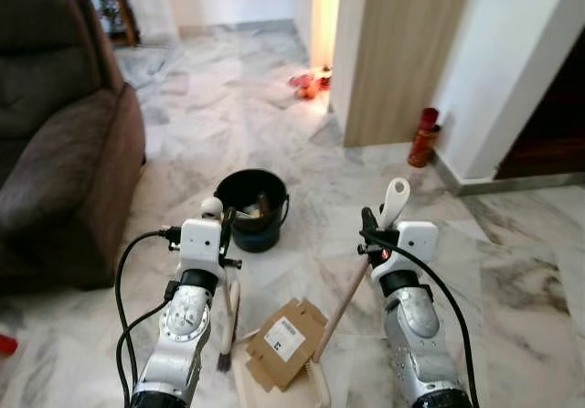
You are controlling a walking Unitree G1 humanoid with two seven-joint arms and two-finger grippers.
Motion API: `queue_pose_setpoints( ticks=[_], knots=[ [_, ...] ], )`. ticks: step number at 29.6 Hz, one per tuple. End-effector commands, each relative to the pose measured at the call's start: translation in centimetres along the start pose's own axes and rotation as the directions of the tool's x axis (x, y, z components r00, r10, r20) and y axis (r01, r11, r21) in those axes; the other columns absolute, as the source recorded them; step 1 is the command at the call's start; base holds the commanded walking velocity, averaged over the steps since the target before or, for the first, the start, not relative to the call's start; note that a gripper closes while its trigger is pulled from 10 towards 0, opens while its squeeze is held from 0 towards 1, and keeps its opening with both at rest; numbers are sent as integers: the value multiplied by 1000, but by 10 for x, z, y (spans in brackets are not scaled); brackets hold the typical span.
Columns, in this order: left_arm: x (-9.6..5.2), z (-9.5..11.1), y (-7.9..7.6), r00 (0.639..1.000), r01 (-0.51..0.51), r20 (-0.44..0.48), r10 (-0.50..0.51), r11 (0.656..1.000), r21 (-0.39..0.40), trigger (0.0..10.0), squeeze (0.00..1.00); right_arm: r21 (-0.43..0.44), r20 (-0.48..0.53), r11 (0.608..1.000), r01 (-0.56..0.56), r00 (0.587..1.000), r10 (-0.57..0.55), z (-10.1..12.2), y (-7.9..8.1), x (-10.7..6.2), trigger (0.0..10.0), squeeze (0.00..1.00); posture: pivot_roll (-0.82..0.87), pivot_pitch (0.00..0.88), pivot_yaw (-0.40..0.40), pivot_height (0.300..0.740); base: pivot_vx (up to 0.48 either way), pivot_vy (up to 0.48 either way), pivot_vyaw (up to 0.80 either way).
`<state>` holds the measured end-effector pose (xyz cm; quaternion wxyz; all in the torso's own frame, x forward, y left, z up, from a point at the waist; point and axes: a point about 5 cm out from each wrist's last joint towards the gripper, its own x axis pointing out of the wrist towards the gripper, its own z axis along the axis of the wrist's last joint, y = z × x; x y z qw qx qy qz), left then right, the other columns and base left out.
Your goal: Sweep floor
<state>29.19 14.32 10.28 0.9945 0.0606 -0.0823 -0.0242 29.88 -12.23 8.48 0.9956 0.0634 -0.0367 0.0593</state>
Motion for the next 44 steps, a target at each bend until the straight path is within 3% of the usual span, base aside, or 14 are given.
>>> queue_pose_setpoints(
  ticks=[1,44],
  knots=[
    [4,9,1,999,-7,39,6,1000,23,10000,0,26,60,1000,-10,998,8,13,3,5,10000,0,29,0,29,740,255,0,0],
    [5,9,-1,999,-3,40,2,1000,19,10000,0,16,59,999,-40,997,39,14,7,5,10000,0,28,0,31,740,276,0,128]
  ],
)
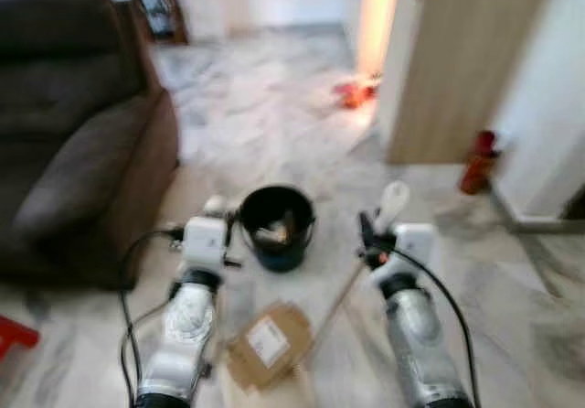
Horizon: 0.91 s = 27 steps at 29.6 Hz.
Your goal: Sweep floor
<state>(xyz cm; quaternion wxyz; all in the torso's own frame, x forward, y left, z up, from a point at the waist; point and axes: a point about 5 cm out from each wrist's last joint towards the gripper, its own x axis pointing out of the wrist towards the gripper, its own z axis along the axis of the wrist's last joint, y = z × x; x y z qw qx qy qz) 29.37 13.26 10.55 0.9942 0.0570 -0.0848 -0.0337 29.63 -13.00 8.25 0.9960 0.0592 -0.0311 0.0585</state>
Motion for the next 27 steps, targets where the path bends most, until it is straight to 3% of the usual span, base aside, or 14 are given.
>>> queue_pose_setpoints(
  ticks=[1,27],
  knots=[
    [2,6,9,999,-20,33,19,999,27,10000,0,24,70,999,-42,997,40,15,14,8,10000,0,28,0,32,740,289,0,0],
    [3,6,10,999,-8,39,7,1000,28,10000,0,35,76,999,-24,997,21,16,14,9,10000,0,30,0,38,740,273,0,0]
  ],
)
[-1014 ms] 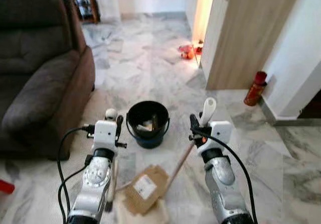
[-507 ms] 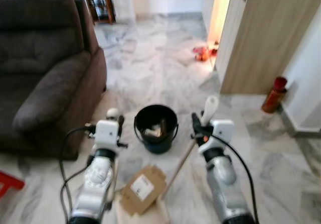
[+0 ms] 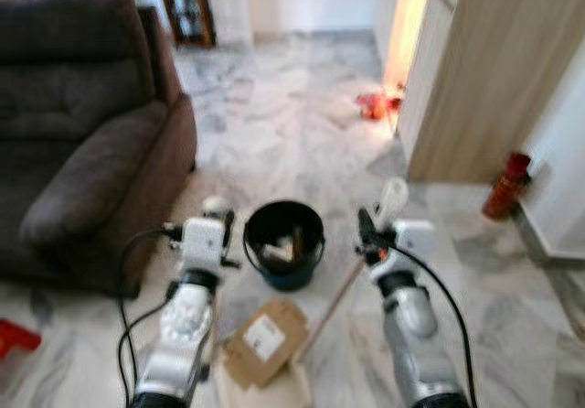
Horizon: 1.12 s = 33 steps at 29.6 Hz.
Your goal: Sweep floor
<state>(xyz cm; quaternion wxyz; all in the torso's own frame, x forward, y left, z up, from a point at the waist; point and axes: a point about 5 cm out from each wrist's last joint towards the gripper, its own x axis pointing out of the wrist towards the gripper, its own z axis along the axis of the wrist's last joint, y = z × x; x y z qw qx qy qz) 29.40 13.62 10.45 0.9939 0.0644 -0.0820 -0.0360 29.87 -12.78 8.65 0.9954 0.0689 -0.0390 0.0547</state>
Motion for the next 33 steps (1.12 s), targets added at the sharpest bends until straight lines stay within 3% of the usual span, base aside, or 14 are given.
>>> queue_pose_setpoints(
  ticks=[1,33],
  knots=[
    [3,8,7,999,-15,45,14,1000,14,10000,0,18,58,999,-30,998,29,12,11,7,10000,0,30,0,38,740,0,0,0],
    [2,7,12,999,-27,42,26,999,28,10000,0,2,197,1000,0,980,-1,35,9,3,10000,0,31,0,40,740,0,0,0]
  ],
)
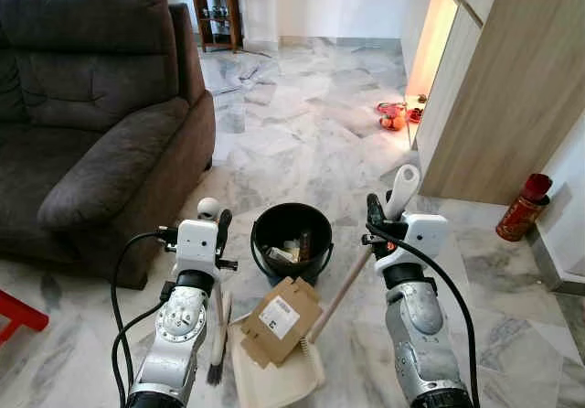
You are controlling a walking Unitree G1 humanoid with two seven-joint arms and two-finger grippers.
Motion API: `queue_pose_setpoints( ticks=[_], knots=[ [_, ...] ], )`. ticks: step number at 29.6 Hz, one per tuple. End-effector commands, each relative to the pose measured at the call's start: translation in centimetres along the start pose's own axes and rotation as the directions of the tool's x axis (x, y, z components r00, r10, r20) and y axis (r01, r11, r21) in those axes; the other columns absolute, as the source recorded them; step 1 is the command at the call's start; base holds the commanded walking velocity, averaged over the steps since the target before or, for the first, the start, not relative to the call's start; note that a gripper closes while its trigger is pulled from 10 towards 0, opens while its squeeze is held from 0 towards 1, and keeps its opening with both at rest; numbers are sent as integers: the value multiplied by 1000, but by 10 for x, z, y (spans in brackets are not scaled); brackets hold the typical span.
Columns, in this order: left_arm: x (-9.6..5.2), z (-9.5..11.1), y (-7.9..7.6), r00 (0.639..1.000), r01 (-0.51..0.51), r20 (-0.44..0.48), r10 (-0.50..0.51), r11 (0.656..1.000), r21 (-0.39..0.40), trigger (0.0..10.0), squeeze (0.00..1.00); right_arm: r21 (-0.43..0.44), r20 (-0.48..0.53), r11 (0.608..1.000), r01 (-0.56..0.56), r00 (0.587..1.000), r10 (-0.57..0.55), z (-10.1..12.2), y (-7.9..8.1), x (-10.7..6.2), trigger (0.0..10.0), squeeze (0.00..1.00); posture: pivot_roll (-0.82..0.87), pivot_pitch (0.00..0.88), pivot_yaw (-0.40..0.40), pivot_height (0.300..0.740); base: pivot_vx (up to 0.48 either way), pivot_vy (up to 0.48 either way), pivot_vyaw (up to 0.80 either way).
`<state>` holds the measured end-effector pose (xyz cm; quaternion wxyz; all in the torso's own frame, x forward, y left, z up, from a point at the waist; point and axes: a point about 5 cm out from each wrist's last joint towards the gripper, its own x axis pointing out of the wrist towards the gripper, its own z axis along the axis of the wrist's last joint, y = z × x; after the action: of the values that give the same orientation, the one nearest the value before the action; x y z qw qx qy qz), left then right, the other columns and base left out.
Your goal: Sweep floor
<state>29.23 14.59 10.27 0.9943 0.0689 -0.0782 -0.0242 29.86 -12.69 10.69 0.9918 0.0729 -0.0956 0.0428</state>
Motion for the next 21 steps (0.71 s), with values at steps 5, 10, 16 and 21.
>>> queue_pose_setpoints(
  ticks=[5,10,16,21],
  knots=[
    [5,10,4,999,-9,51,8,1000,19,10000,0,-16,84,1000,-9,996,11,15,5,-3,10000,0,33,0,39,740,0,0,0],
    [5,9,5,999,-13,48,12,1000,22,10000,0,-24,114,999,27,993,-24,22,-1,-9,10000,0,30,0,40,740,0,0,0],
    [5,8,6,999,-14,46,13,1000,24,10000,0,-19,160,999,29,987,-25,34,1,-8,10000,0,28,0,40,740,0,0,0],
    [4,8,7,999,-14,45,13,1000,24,10000,0,-8,193,1000,23,981,-21,44,6,-7,10000,0,32,0,38,740,0,0,0]
  ],
)
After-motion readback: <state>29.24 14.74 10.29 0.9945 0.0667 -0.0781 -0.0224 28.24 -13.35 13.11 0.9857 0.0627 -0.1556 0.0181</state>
